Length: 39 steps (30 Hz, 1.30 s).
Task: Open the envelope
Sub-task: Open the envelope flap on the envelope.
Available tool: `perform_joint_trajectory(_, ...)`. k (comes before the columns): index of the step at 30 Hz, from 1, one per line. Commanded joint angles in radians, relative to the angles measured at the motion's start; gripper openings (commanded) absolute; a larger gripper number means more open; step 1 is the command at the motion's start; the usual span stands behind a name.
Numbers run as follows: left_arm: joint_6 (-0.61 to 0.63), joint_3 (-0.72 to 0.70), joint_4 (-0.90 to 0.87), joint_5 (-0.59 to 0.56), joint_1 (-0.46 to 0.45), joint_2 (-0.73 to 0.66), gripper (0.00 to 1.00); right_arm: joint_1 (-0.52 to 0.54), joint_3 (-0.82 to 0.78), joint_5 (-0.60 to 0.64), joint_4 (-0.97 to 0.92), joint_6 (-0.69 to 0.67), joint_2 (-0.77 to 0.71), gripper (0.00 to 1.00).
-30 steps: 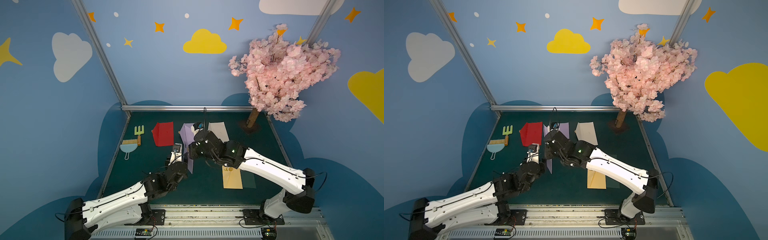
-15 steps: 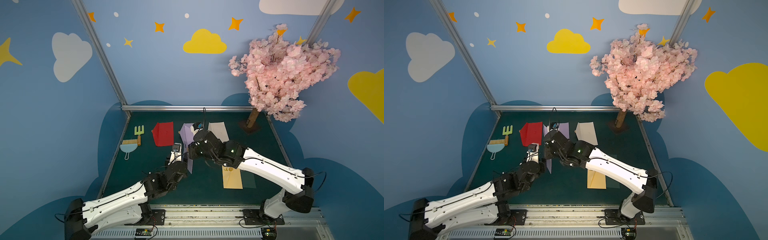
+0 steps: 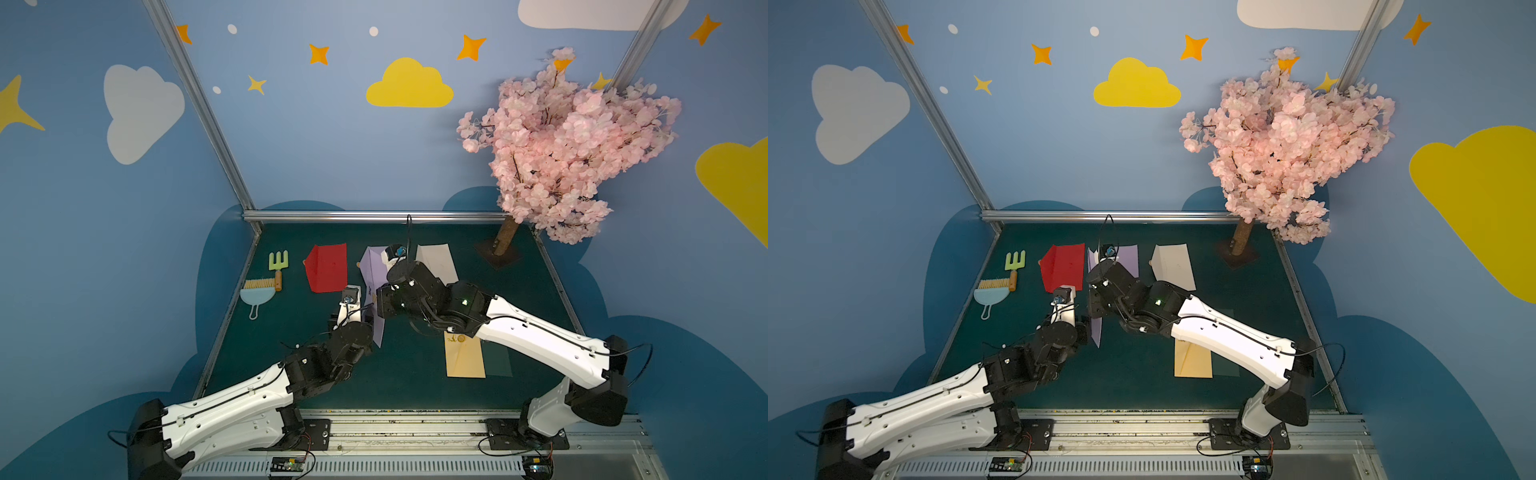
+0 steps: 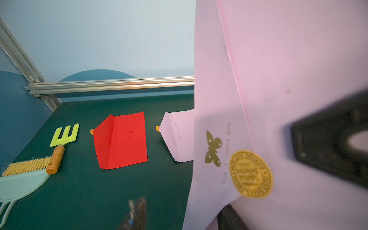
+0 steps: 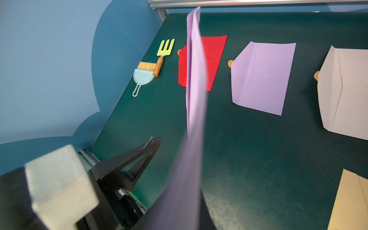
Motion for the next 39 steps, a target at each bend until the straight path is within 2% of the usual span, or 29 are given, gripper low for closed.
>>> perform_joint_trajectory(1, 0.011, 0.015, 0.022, -0.012, 0.008, -0.015, 0.57, 0.013, 0.0, -0.02, -0.017, -0.001, 0.0, 0.0)
perform_joint_trajectory(39, 0.01, 0.013, 0.032, -0.006, 0.009, -0.021, 0.57, 0.021, -0.008, -0.023, -0.016, 0.002, -0.002, 0.0)
